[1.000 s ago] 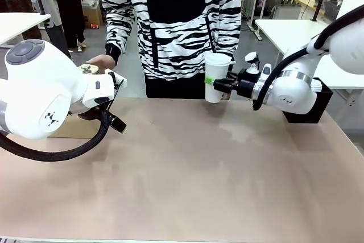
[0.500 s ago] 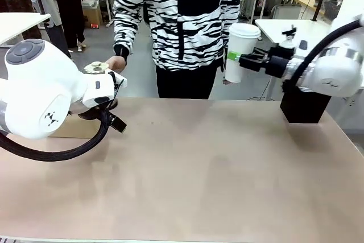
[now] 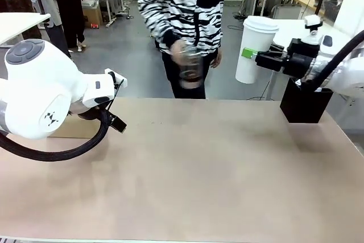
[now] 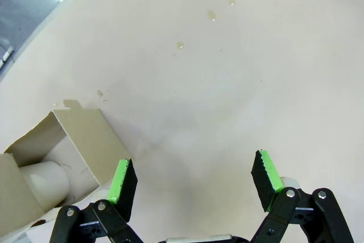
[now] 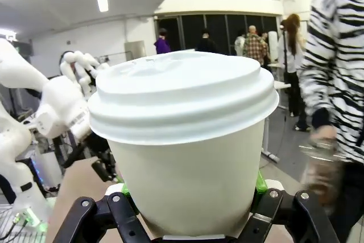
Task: Pour a drink into a cup and package it in a carrier.
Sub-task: When a person places the Paper Cup Lid on the 600 ml Paper Cup , lift the 600 ml Paper Cup, then position the Cup Carrier in the center of the table.
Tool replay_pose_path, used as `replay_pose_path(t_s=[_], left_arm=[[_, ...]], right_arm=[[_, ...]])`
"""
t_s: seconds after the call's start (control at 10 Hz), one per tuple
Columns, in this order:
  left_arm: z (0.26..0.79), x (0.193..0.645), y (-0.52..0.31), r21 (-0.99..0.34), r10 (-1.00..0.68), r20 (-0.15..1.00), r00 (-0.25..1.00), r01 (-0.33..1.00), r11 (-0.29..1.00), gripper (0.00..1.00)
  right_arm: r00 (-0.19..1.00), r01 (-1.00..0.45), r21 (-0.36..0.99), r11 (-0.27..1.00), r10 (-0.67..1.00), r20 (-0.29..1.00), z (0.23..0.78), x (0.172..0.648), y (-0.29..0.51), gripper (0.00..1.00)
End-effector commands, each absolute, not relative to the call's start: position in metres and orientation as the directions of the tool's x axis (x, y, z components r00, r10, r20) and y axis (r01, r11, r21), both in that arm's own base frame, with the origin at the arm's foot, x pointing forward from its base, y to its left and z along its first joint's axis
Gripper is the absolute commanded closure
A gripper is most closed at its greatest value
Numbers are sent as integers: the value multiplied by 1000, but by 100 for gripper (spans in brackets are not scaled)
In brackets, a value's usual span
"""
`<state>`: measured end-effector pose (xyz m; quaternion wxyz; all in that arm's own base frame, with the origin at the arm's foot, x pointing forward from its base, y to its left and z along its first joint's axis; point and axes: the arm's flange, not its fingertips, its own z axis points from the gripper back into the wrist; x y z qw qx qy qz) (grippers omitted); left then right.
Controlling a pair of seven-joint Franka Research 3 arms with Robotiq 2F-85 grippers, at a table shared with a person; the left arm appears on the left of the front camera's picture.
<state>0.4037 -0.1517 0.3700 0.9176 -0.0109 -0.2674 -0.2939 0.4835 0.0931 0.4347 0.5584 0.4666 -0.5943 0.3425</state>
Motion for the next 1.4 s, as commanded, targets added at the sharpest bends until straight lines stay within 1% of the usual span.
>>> replay_pose_path(t_s=[0.0, 0.2, 0.3, 0.4, 0.5, 1.3], left_arm=[[370, 403, -152, 136, -533, 498, 684, 546, 827, 0], [370, 403, -152, 136, -533, 498, 684, 546, 827, 0], [370, 403, -152, 136, -533, 498, 684, 546, 827, 0], [370, 403, -152, 136, -533, 498, 684, 546, 827, 0], [370, 403, -152, 136, -533, 498, 684, 546, 827, 0], [370, 403, -152, 136, -533, 498, 684, 546, 827, 0]], right_arm=[[77, -946, 126, 297, -172, 982, 460, 454, 86, 19], [73, -947, 116, 300, -149, 986, 481, 440, 86, 19], [62, -942, 101, 319, -130, 990, 493, 438, 86, 19], [62, -946, 101, 309, -132, 989, 499, 441, 85, 19], [35, -947, 81, 310, -153, 988, 482, 441, 88, 19], [35, -947, 81, 310, -153, 988, 482, 441, 88, 19]])
